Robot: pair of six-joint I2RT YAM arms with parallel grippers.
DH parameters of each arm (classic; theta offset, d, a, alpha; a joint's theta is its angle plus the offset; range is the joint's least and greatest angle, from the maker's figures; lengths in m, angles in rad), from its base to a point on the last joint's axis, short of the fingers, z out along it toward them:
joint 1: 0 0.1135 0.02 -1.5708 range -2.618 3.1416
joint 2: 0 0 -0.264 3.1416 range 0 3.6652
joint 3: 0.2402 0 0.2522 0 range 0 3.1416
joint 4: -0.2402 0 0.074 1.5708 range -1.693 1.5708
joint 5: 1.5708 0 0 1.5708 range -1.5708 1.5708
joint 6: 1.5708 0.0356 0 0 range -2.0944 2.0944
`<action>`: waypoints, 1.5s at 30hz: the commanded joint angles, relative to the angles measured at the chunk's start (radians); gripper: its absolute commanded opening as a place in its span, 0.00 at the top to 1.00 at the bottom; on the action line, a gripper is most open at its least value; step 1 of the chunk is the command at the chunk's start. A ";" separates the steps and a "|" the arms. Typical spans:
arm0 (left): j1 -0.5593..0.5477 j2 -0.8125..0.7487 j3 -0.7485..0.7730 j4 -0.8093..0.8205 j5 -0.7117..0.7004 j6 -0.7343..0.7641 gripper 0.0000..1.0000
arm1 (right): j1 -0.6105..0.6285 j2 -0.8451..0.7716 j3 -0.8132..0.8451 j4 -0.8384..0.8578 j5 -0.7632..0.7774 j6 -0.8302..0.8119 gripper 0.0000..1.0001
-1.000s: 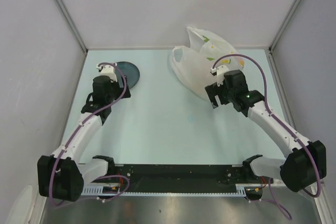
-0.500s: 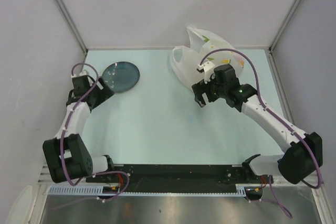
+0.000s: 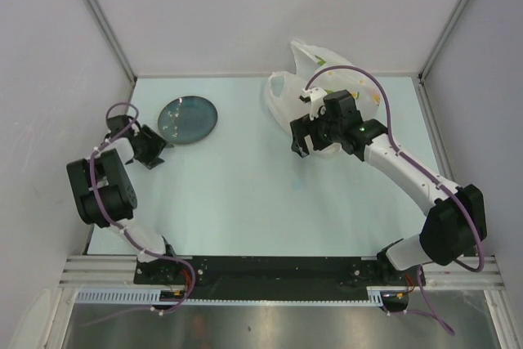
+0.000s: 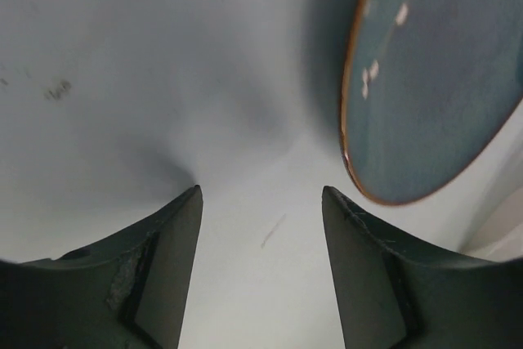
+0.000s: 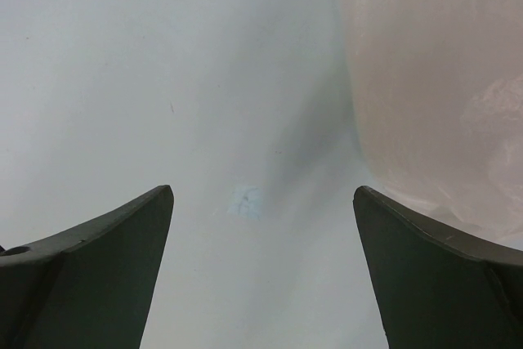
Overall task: Take the fake fruits out of the plastic bag
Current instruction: Move the plate to the center of the board.
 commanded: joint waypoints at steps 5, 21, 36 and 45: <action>0.060 0.201 0.062 0.268 0.160 -0.266 0.39 | 0.000 0.019 0.048 0.006 0.013 -0.011 0.02; 0.061 0.195 0.018 0.315 0.284 -0.318 1.00 | 0.032 0.179 0.143 -0.005 0.080 -0.068 0.02; -0.126 -0.087 -0.272 0.003 0.293 -0.013 1.00 | -0.114 0.208 0.232 0.116 0.177 -0.081 0.00; -0.451 -0.113 -0.329 0.032 0.315 0.122 1.00 | -0.206 0.211 0.298 0.132 0.171 -0.129 0.00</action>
